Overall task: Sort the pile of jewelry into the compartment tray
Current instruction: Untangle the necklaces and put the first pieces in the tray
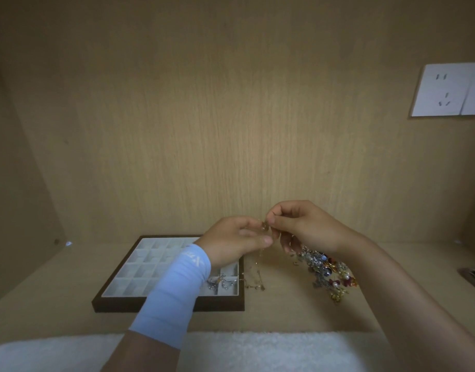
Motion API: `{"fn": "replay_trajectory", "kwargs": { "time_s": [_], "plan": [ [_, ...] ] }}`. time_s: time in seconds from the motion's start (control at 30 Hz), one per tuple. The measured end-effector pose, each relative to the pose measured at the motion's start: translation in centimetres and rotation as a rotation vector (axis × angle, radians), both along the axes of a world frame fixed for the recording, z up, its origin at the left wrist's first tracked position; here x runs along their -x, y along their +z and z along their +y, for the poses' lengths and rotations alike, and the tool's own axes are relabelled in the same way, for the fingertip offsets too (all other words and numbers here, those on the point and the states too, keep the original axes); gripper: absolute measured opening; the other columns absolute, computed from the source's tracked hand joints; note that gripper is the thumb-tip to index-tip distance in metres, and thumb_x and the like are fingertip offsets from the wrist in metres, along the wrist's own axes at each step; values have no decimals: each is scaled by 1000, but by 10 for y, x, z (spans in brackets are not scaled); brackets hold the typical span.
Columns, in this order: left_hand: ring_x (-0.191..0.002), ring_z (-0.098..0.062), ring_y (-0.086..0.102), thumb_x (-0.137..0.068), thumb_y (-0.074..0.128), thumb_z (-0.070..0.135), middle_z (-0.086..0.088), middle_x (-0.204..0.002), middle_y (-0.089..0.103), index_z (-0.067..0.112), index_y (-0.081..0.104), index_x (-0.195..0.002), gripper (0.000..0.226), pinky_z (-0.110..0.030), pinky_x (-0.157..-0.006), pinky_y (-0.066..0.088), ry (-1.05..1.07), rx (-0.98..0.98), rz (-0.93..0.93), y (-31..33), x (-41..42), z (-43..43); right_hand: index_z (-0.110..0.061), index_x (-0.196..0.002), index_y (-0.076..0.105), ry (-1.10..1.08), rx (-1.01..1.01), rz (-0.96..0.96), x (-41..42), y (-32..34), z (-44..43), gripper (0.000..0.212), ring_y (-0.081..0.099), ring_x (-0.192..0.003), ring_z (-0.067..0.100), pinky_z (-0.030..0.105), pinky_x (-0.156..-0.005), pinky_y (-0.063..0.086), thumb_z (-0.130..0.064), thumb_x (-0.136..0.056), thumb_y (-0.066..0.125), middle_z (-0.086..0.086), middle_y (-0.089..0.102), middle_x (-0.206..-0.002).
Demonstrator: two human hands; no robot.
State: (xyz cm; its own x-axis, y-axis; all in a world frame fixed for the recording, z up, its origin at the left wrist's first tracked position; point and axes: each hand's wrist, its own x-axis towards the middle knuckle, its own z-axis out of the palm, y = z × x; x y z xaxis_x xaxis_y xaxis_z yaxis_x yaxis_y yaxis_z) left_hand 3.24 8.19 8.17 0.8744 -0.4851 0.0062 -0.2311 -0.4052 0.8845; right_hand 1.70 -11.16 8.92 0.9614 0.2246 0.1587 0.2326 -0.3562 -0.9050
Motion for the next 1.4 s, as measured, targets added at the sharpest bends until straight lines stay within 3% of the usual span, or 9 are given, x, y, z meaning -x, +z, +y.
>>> {"fn": "replay_trajectory", "kwargs": {
  "time_s": [0.13,0.23,0.33,0.5,0.73,0.9,1.07,1.3,1.4],
  "plan": [
    [-75,-17,70,-91,67,15,-7,-86,76,4,68,-105,18,-21,-75,56,84,238,105,-9,0,-1,-7,-97,69,-45,9,-36,-2,-2,-4,11,48,-45,17,26,-44,38,-12,-98,60,7,54,-63],
    [-67,-11,64,-93,64,18,-2,-79,74,8,73,-98,14,-22,-70,55,99,186,83,-8,-2,3,-7,-98,70,-51,17,-50,-3,-5,-6,13,39,-41,10,21,-41,33,-9,-99,58,-4,50,-55],
    [-61,-11,62,-94,62,16,-3,-76,73,7,73,-95,14,-17,-55,49,112,195,97,-5,-2,4,-12,-88,74,-29,60,-84,-4,-7,-5,6,38,-41,7,21,-42,33,-12,-92,69,-4,51,-55],
    [-55,-12,56,-95,60,15,-5,-74,70,3,72,-94,17,-25,-60,57,78,221,129,-2,-1,5,-17,-80,76,-22,136,-122,-2,-6,-4,5,51,-47,14,25,-47,41,-16,-81,81,-3,60,-54],
    [-45,-15,52,-95,60,16,-10,-82,74,4,69,-95,14,-28,-47,52,107,167,47,0,-1,7,-19,-83,74,-2,115,-191,-2,-9,3,8,59,-53,16,27,-48,46,-14,-89,73,-4,65,-70],
    [-41,-14,44,-99,55,20,-6,-81,74,6,64,-100,16,-24,-40,44,70,190,22,-1,0,5,-11,-86,73,-24,-100,-202,-2,-12,14,6,58,-52,19,28,-46,46,-9,-90,71,0,69,-72],
    [-43,-12,43,-99,54,17,-3,-79,72,3,61,-107,18,-23,-41,43,33,303,126,-3,-2,10,-9,-87,73,-81,-316,-42,-3,-19,21,6,55,-51,18,27,-46,44,-11,-91,69,7,67,-78],
    [-43,-10,41,-100,50,16,-3,-85,66,6,60,-101,14,-23,-40,40,0,404,200,-5,-3,11,-11,-89,71,-1,-127,-88,-1,-13,17,8,59,-54,19,24,-47,43,-13,-94,66,8,74,-86],
    [-41,-9,38,-98,55,17,-2,-82,68,9,58,-107,12,-21,-39,36,45,387,155,-2,-2,10,-11,-89,73,-66,-180,-148,-2,-13,18,5,58,-60,19,25,-50,43,-13,-92,69,5,71,-80]
  ]
}}
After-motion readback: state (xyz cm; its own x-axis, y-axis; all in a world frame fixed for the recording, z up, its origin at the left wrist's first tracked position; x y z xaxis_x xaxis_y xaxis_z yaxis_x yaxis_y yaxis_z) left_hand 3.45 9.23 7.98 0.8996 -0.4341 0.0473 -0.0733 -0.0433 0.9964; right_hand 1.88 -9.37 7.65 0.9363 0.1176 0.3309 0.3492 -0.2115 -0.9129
